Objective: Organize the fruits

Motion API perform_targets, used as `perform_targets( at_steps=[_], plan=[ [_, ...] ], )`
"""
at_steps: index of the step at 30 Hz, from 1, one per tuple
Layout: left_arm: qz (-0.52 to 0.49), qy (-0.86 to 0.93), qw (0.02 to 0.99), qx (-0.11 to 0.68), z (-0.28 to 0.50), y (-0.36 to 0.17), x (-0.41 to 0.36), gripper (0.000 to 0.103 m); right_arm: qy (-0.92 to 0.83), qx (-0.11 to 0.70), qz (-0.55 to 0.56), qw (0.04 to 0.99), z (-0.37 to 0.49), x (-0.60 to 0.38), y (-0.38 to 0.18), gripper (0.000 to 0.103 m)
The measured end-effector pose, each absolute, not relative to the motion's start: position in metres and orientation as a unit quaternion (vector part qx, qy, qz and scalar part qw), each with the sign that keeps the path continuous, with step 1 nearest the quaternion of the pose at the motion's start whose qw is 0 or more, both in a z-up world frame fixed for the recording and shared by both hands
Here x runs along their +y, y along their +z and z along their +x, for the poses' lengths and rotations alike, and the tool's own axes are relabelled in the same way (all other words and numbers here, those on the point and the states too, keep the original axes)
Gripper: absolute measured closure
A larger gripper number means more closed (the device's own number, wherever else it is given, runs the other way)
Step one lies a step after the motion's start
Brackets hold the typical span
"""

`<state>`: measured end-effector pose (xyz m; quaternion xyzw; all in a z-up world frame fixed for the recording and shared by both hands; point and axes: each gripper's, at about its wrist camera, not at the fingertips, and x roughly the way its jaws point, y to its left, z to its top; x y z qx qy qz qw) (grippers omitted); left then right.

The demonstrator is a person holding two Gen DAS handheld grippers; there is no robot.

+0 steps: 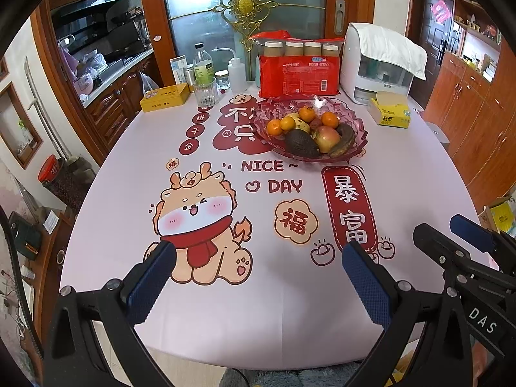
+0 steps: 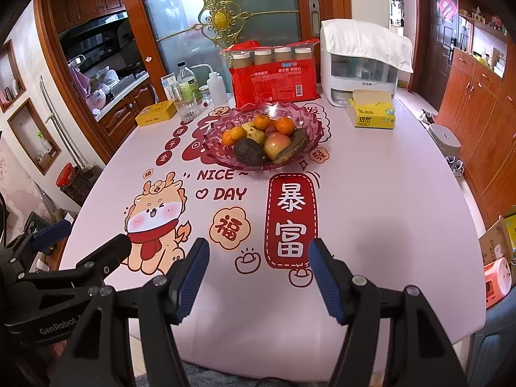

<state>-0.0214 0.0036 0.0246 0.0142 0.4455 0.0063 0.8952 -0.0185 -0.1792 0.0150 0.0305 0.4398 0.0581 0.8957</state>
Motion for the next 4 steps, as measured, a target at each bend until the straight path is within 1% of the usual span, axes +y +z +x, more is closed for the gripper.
perform_targets(
  at_steps=[4],
  plan=[
    [0.015,0.007,0.895,0.446,-0.0219,0.0249,0.003,0.001,0.06,0.438,0.031,0.896,-0.0233,-0.1791,0.0122,0.039]
  ],
)
